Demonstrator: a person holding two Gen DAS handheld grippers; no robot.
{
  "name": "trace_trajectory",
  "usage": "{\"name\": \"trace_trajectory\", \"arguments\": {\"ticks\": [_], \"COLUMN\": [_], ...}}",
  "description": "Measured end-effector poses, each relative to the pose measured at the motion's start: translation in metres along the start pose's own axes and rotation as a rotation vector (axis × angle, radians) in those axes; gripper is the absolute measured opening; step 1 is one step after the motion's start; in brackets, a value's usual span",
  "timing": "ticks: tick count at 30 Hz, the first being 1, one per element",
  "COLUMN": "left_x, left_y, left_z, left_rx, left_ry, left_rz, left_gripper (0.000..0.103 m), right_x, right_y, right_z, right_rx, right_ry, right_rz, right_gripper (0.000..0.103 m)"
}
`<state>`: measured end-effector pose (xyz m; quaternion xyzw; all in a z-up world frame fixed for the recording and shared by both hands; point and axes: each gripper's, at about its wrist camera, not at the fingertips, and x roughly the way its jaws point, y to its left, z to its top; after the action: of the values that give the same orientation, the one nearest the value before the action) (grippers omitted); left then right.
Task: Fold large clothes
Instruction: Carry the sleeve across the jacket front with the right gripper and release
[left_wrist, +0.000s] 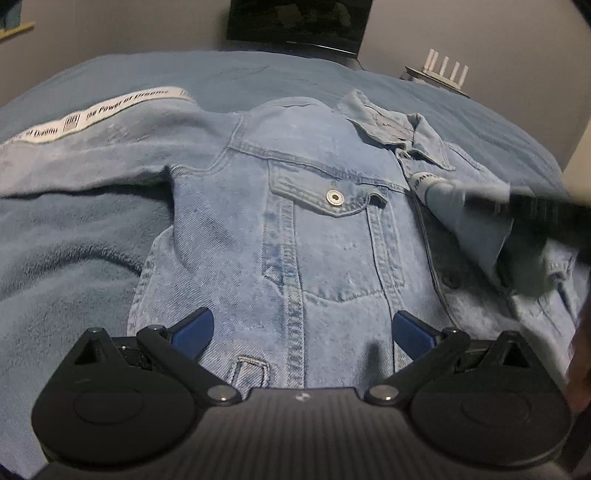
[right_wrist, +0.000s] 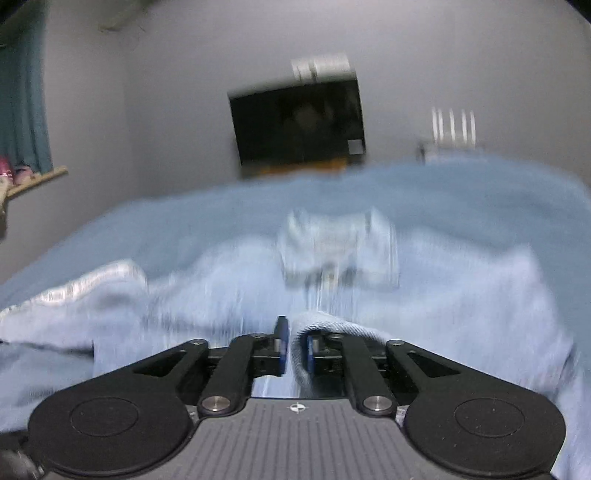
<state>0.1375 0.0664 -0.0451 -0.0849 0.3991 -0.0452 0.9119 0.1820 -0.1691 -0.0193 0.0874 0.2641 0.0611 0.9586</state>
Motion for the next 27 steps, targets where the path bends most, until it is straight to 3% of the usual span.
{"name": "trace_trajectory", "arguments": {"ticks": [4,6,13,18,20,22,24,27], "left_x": [0.0,0.0,0.0,0.0,0.0,-0.001,-0.001,-0.001], "left_y": [0.003,0.003,0.002,0.002,0.001,0.001,0.001,0.002], "left_z": [0.0,-0.001,-0.001,-0.001,-0.002,-0.002,-0.002,-0.002], "left_rx": [-0.023,-0.026,-0.027,-0.037,-0.033,-0.029,-0.029,-0.038], "left_ry": [0.007,0.007,0.005,0.003,0.003,0.002,0.0,0.0], "left_rz": [-0.011,-0.013,-0.021,-0.023,-0.022,-0.022,-0.024,-0.03], "left_gripper": [0.103,0.103,0.103,0.103,0.103,0.103,0.103,0.103], "right_x": [-0.03,-0.042,-0.055,-0.06,-0.059,-0.062,-0.065,-0.073], "right_y": [-0.021,-0.038,-0.068,-0.093,-0.096,-0.082,-0.058,-0.01], "right_z": [-0.04,-0.046,-0.042,-0.064,-0.068,-0.052,-0.03,-0.002], "right_rx": [0.173,0.255,0.514,0.835,0.9,0.753,0.549,0.235], "right_ry": [0.0,-0.024,-0.113,-0.093,-0.116,-0.137,-0.175,-0.237], "right_rz": [0.039,0.067,0.118,0.171,0.1,-0.023,-0.061,-0.043], "right_gripper": [0.035,0.04,0.069,0.073,0.061,0.018,0.012,0.01]}}
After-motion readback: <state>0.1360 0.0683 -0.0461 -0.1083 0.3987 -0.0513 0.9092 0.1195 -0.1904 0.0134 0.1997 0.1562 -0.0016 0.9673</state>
